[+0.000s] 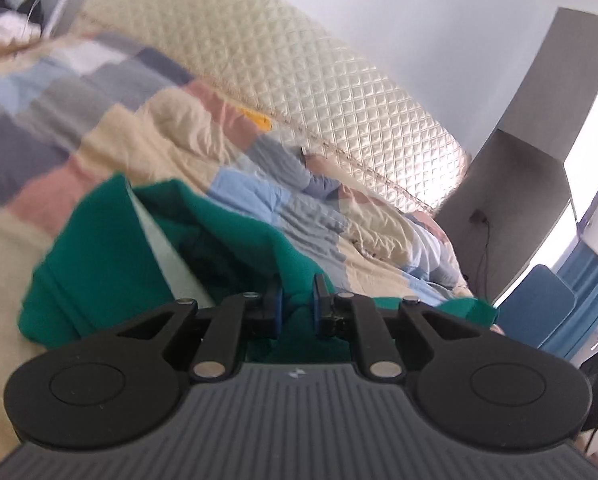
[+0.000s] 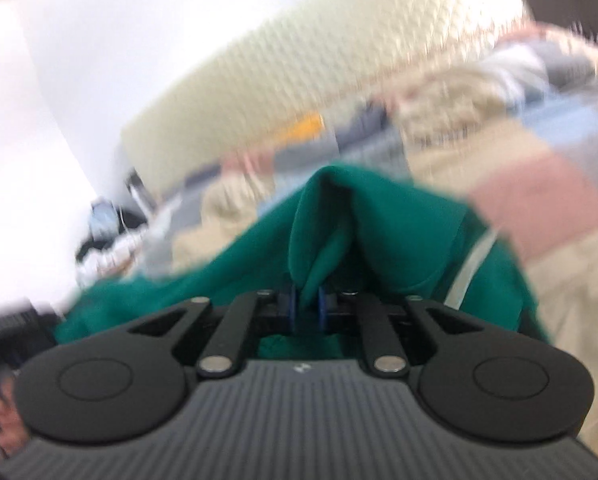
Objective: Fold large clothes
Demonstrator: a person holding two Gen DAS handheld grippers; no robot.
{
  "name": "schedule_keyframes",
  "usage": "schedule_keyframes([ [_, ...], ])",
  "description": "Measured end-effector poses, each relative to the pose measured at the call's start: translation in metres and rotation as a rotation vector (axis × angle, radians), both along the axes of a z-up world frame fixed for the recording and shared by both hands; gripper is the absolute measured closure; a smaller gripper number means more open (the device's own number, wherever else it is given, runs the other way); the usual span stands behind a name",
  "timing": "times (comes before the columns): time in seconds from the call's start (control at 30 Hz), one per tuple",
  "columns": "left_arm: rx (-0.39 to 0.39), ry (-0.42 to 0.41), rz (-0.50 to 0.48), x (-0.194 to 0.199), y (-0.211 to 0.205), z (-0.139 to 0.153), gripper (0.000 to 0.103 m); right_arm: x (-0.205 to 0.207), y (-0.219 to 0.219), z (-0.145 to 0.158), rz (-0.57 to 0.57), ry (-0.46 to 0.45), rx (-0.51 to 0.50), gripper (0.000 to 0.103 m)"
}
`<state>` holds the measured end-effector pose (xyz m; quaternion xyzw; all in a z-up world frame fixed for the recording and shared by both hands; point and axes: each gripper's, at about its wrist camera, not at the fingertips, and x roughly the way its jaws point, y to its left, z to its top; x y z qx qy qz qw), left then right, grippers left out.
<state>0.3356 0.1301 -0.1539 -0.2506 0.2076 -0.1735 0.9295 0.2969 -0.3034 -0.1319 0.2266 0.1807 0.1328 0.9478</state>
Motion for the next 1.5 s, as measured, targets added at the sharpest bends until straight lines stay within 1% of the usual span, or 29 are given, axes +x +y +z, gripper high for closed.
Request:
schedule_keyframes([
  [0.07,0.018,-0.004,-0.012,0.002,-0.006,-0.009,0.087,0.005,-0.005,0.005,-0.017,0.015,0.002,0.09],
  [0.1,0.027,0.01,-0.01,0.004,-0.01,-0.015,0.087,0.008,-0.002,0.002,-0.026,0.03,-0.032,0.09],
  [0.17,0.068,0.048,-0.006,0.01,-0.018,-0.03,0.087,0.015,0.006,-0.011,-0.036,0.073,-0.139,0.09],
  [0.2,0.089,0.068,-0.001,0.014,-0.021,-0.038,0.087,0.017,0.007,-0.019,-0.035,0.097,-0.15,0.09],
  [0.3,0.14,0.136,0.019,0.024,-0.025,-0.06,0.086,0.028,0.01,-0.053,-0.028,0.196,-0.155,0.09],
  [0.4,0.171,0.185,0.032,0.035,-0.026,-0.078,0.085,0.035,0.018,-0.077,-0.031,0.247,-0.163,0.09],
  [0.47,0.212,0.198,0.036,0.039,-0.03,-0.086,0.084,0.039,0.024,-0.082,-0.03,0.252,-0.192,0.089],
  [0.5,0.217,0.199,0.037,0.041,-0.031,-0.089,0.084,0.039,0.027,-0.082,-0.026,0.247,-0.211,0.089],
  [0.53,0.216,0.196,0.037,0.041,-0.031,-0.091,0.084,0.04,0.026,-0.082,-0.025,0.247,-0.209,0.089],
  [0.6,0.207,0.196,0.033,0.041,-0.028,-0.09,0.08,0.042,0.021,-0.082,-0.031,0.252,-0.171,0.088],
  [0.63,0.199,0.198,0.035,0.042,-0.025,-0.088,0.075,0.042,0.02,-0.081,-0.036,0.255,-0.15,0.086],
  [0.67,0.186,0.196,0.036,0.04,-0.023,-0.086,0.066,0.041,0.019,-0.078,-0.041,0.255,-0.131,0.084],
  [0.77,0.162,0.187,0.058,0.033,-0.016,-0.072,0.048,0.031,0.019,-0.067,-0.056,0.249,-0.113,0.071],
  [0.8,0.153,0.18,0.067,0.029,-0.013,-0.067,0.047,0.024,0.021,-0.062,-0.053,0.219,-0.11,0.064],
  [0.83,0.146,0.172,0.072,0.026,-0.013,-0.059,0.045,0.019,0.022,-0.059,-0.049,0.19,-0.118,0.053],
  [0.87,0.139,0.158,0.074,0.021,-0.011,-0.054,0.045,0.015,0.023,-0.057,-0.054,0.179,-0.133,0.047],
  [0.9,0.14,0.149,0.075,0.018,-0.012,-0.047,0.045,0.012,0.025,-0.056,-0.058,0.179,-0.143,0.044],
  [0.97,0.151,0.128,0.072,0.006,-0.015,-0.036,0.045,0.004,0.025,-0.051,-0.054,0.172,-0.134,0.044],
  [1.03,0.161,0.106,0.047,-0.006,-0.021,-0.027,0.045,-0.004,0.024,-0.043,-0.068,0.151,-0.123,0.044],
  [1.13,0.158,0.06,-0.009,-0.028,-0.03,-0.017,0.045,-0.022,0.026,-0.028,-0.069,0.071,-0.106,0.044],
  [1.2,0.172,0.028,-0.038,-0.04,-0.038,-0.013,0.045,-0.033,0.032,-0.018,-0.044,0.006,-0.103,0.044],
  [1.3,0.181,0.014,-0.085,-0.05,-0.051,-0.013,0.045,-0.046,0.053,-0.009,0.05,-0.063,-0.141,0.047],
  [1.33,0.185,0.014,-0.101,-0.051,-0.055,-0.013,0.045,-0.05,0.062,-0.009,0.086,-0.084,-0.165,0.052],
  [1.37,0.196,0.015,-0.113,-0.053,-0.058,-0.015,0.045,-0.051,0.068,-0.009,0.113,-0.09,-0.18,0.054],
  [1.4,0.206,0.018,-0.121,-0.054,-0.061,-0.016,0.045,-0.052,0.074,-0.01,0.134,-0.085,-0.196,0.058],
  [1.43,0.218,0.026,-0.132,-0.054,-0.064,-0.019,0.045,-0.05,0.079,-0.012,0.141,-0.066,-0.214,0.067],
  [1.5,0.245,0.055,-0.137,-0.052,-0.069,-0.026,0.045,-0.044,0.082,-0.019,0.14,-0.026,-0.229,0.078],
])
